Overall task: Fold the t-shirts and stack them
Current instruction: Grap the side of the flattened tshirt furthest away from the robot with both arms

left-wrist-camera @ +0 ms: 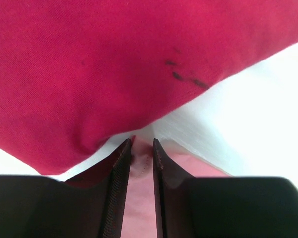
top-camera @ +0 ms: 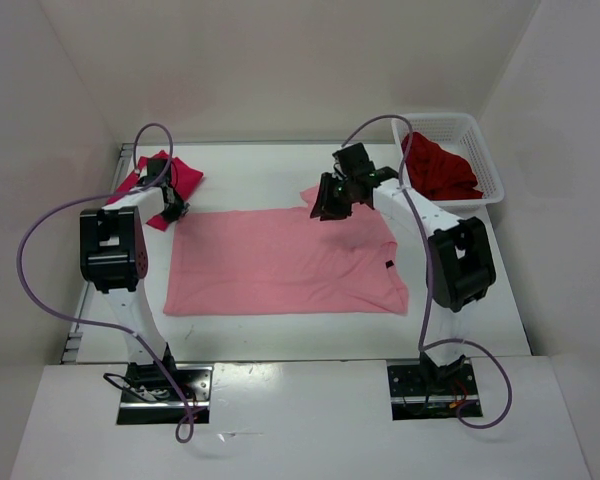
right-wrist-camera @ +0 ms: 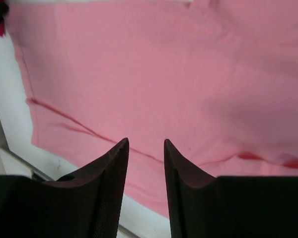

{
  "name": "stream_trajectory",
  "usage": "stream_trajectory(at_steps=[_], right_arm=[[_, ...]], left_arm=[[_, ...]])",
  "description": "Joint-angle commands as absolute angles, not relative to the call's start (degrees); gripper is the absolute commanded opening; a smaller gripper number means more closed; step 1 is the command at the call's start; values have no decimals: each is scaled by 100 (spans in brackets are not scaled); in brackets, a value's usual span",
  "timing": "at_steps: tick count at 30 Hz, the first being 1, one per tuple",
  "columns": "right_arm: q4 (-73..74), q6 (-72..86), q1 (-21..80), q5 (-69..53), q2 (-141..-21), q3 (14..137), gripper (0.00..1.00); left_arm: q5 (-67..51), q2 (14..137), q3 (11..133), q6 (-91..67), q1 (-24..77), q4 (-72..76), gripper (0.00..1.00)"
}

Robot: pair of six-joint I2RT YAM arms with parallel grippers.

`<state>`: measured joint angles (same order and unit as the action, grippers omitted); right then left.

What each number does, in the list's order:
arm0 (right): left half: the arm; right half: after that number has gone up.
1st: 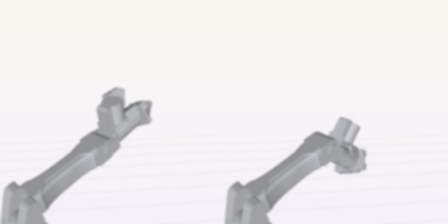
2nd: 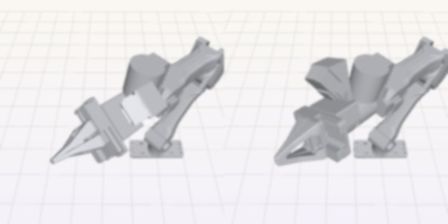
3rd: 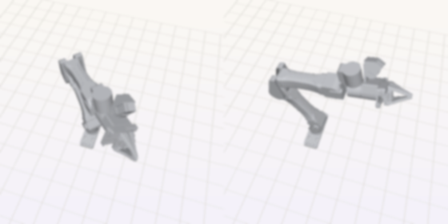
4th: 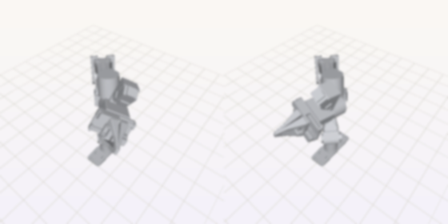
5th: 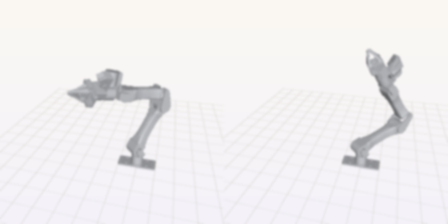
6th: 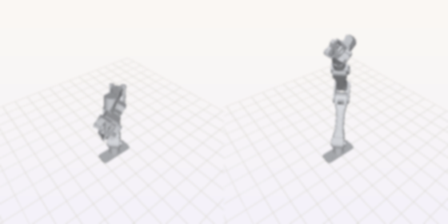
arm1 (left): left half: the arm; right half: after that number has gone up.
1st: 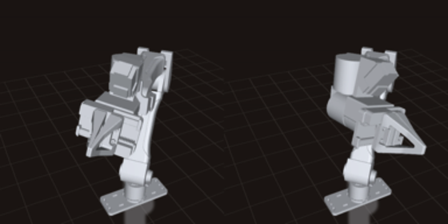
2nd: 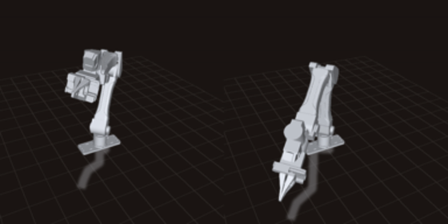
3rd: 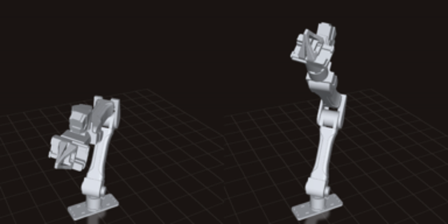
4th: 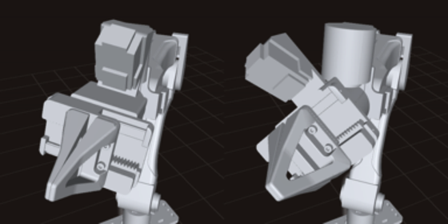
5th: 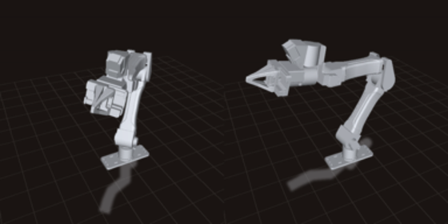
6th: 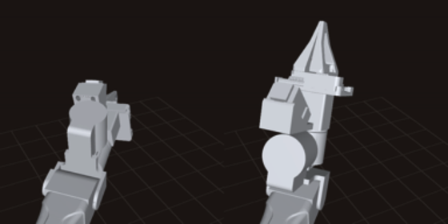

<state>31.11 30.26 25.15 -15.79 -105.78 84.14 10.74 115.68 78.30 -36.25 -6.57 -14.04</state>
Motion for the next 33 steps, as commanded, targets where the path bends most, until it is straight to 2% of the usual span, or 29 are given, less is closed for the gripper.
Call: stream_trajectory(at_steps=[1,6,12,18,25,33], right_arm=[[2918,2953,2224,-1451,-10836,8947,41],[2909,2796,1838,-801,-11626,9928,51],[2979,2611,1653,368,-12901,11345,54],[3392,2303,1652,1212,-14017,12751,59],[4455,2162,1538,1397,-15608,15473,59],[4500,2162,1485,1336,-15855,15505,54]], left_arm=[[870,11294,7646,-3683,-624,-1336,31],[817,11241,7646,-3735,-624,-1336,24],[598,11128,7699,-3735,-624,-1284,10],[536,11004,7559,-3735,-624,-1213,4],[431,10899,7559,-3788,-624,-1213,2],[256,10898,7611,-3840,-624,-1213,2]])
